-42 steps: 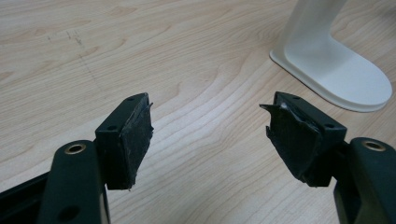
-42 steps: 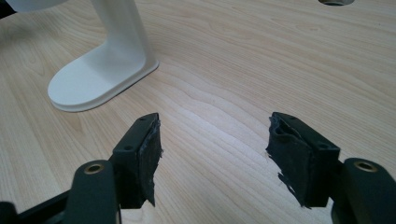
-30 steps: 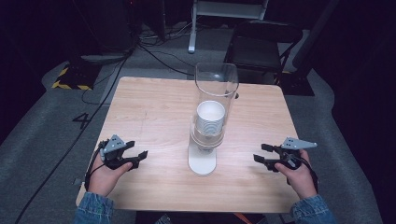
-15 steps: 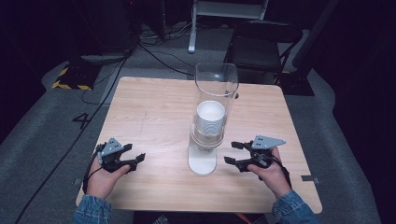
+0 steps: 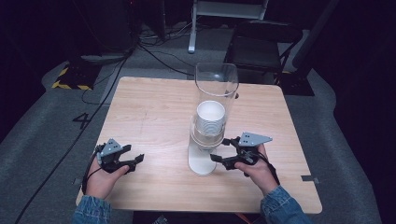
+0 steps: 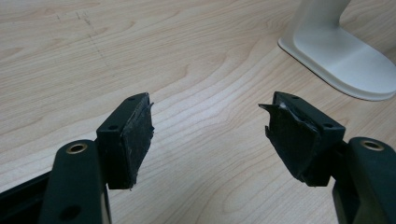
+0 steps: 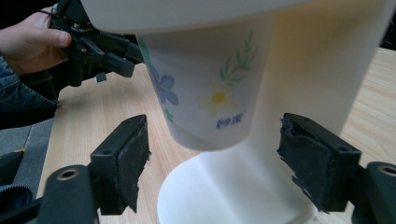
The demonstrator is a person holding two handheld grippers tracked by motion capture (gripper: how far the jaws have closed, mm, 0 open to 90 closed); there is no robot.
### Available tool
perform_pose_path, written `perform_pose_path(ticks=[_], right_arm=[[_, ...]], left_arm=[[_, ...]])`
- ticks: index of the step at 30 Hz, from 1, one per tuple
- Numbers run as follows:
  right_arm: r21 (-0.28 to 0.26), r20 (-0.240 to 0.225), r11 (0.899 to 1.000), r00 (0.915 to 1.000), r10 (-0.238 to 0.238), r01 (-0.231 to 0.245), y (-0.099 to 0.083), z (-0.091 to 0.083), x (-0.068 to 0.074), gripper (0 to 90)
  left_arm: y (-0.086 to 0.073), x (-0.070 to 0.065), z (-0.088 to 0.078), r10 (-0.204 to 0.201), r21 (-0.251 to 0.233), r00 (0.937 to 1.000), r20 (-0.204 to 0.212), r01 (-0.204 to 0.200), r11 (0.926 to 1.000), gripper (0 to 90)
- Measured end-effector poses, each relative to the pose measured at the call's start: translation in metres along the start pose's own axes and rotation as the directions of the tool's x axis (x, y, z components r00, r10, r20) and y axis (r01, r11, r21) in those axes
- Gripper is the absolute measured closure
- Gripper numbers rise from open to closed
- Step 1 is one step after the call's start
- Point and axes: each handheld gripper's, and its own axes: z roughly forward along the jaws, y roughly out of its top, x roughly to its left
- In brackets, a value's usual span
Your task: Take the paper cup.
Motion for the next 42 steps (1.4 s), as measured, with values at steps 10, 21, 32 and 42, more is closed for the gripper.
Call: perform_pose_path(ticks=[10, 21, 32, 42], right_arm=[[-0.043, -0.018, 0.999, 0.9997, 0.018, -0.019, 0.004, 0.022, 0.003, 20.4], [-0.051, 0.001, 0.999, 0.9998, -0.019, 0.019, 0.006, 0.036, 0.002, 25.1], [-0.054, -0.006, 0.997, 0.9985, -0.055, 0.054, 0.007, 0.036, 0.000, 31.8], [-0.067, -0.027, 0.997, 0.9984, -0.049, 0.047, 0.004, 0.037, -0.002, 33.4]], left_arm=[[0.000, 0.002, 0.002, 0.003, 0.001, 1.0000, 0.000, -0.003, 1.0000, 31.0], [-0.001, 0.005, 0.001, 0.003, 0.007, 1.0000, -0.002, -0.003, 1.0000, 31.0], [-0.002, 0.005, 0.003, -0.005, 0.007, 1.0000, -0.001, 0.005, 1.0000, 31.2], [-0.003, 0.006, 0.002, -0.008, 0.009, 1.0000, -0.002, 0.008, 0.9999, 31.2]])
